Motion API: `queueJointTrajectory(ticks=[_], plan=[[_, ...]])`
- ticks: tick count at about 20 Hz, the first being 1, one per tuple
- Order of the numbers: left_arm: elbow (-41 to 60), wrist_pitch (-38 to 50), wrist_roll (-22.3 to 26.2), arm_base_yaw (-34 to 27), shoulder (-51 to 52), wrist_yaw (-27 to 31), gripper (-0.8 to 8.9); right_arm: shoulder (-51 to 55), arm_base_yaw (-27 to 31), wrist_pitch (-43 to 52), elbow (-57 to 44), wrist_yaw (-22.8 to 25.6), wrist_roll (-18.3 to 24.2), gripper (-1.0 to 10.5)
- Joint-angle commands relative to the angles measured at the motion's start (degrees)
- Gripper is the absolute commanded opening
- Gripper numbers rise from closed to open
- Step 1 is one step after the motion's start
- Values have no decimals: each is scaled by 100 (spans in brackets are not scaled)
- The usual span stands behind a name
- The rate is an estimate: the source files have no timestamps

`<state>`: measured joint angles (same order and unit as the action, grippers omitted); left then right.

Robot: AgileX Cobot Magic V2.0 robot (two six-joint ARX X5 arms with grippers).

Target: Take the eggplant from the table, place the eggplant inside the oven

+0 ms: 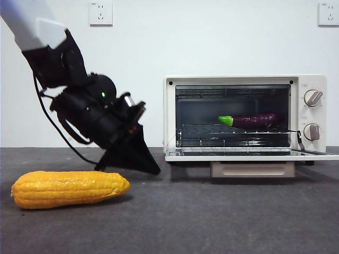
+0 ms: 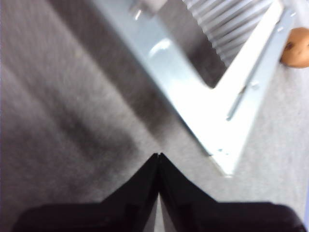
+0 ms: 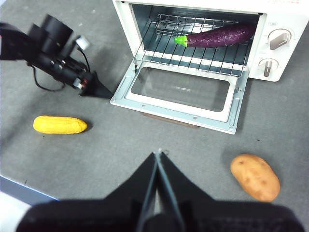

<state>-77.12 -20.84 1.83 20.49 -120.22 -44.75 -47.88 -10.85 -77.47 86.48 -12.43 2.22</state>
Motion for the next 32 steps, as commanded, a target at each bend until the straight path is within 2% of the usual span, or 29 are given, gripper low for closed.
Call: queueJointTrajectory(ticks=[1,5,8,10,16,22,28,32], plan=[[61,111,-59,118,-170,-66,-7,15,-9,-120,-2,-28,42,-11],[61,636,-450,197,-170,-367,-7,15,-9,-120,-2,-22,48,-11],[61,732,-533,216,-170,-417,-7,15,-9,-120,-2,-20,59,-11],[61,767,-538,214,-170,-675,-7,15,-9,-120,-4,-20,72,-11],[61,1390,-986,140,-170,-1104,-7,15,-9,-120,-7,-17,85,-11],[59,1974,-1386,118,-170,-1119,-7,15,-9,-120,-7,-17,85,-11],[55,2946,-2068,0,-170,-1113,-7,15,-9,-120,-7,-17,87,-11],[52,3517,-2297,-33,-170,-850,-7,13,-9,-120,-7,-17,103,-11]])
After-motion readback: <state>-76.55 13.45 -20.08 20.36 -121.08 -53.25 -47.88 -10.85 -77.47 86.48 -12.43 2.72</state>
